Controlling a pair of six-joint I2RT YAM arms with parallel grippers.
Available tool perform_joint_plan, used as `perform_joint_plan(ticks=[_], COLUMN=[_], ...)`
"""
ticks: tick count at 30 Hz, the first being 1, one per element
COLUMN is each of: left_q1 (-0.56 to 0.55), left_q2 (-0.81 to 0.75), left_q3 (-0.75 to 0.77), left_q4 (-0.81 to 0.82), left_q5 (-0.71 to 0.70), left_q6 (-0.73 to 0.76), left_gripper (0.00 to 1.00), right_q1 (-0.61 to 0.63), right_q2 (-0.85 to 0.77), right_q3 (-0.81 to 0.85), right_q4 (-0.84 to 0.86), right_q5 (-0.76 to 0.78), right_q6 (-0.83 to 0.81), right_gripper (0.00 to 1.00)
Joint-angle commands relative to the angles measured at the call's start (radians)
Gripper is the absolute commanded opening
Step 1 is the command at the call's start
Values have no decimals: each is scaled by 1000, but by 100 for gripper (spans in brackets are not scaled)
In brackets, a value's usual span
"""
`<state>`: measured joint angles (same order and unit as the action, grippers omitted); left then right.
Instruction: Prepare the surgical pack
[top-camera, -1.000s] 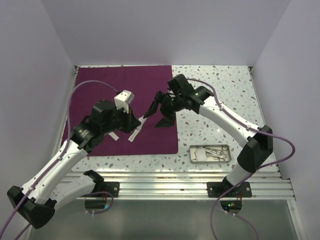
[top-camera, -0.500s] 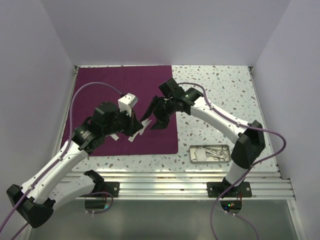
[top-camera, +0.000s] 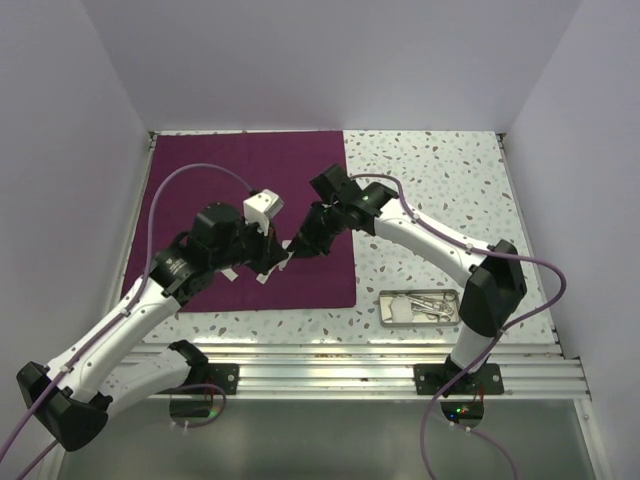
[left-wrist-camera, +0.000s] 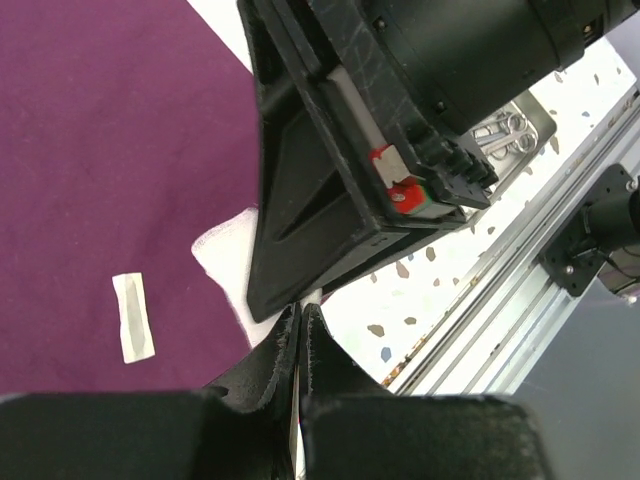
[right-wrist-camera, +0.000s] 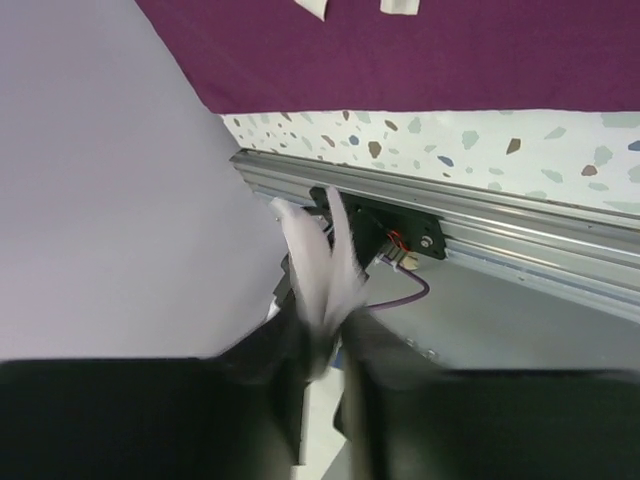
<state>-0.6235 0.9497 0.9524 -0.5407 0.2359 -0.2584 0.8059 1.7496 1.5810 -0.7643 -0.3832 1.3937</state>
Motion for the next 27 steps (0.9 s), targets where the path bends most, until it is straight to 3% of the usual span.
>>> perform_joint_plan(ticks=[1,2,3,7,9,19,27], left_q1=[-5,-4,-4,-2,-2,19,85], left_q2=[12,14,12,-12,-28,37,104], left_q3=[3,2,-1,-29,-49,-78,-81], left_q4=[33,39,44,71,91,102,120], left_q5=[34,42,60,50,48,17,101], left_q6=[41,39,36,7,-4,-15,16], left_gripper=[0,0,10,48,57,60,59], right_q1=[4,4,0,-33,-75,-349,-432], right_q2=[-18,-21,-22,-53,-93,-215,-272], right_q3=[-22,-29,-48,-159,-237,-363,-498], right_q4=[34,36,42,118,134,-334,-331], right_q5=[0,3,4,-29,-36,173,101], right_q6=[34,27,22,-30,-105,-898,-995], right_gripper=[14,9,0,0,0,0,0])
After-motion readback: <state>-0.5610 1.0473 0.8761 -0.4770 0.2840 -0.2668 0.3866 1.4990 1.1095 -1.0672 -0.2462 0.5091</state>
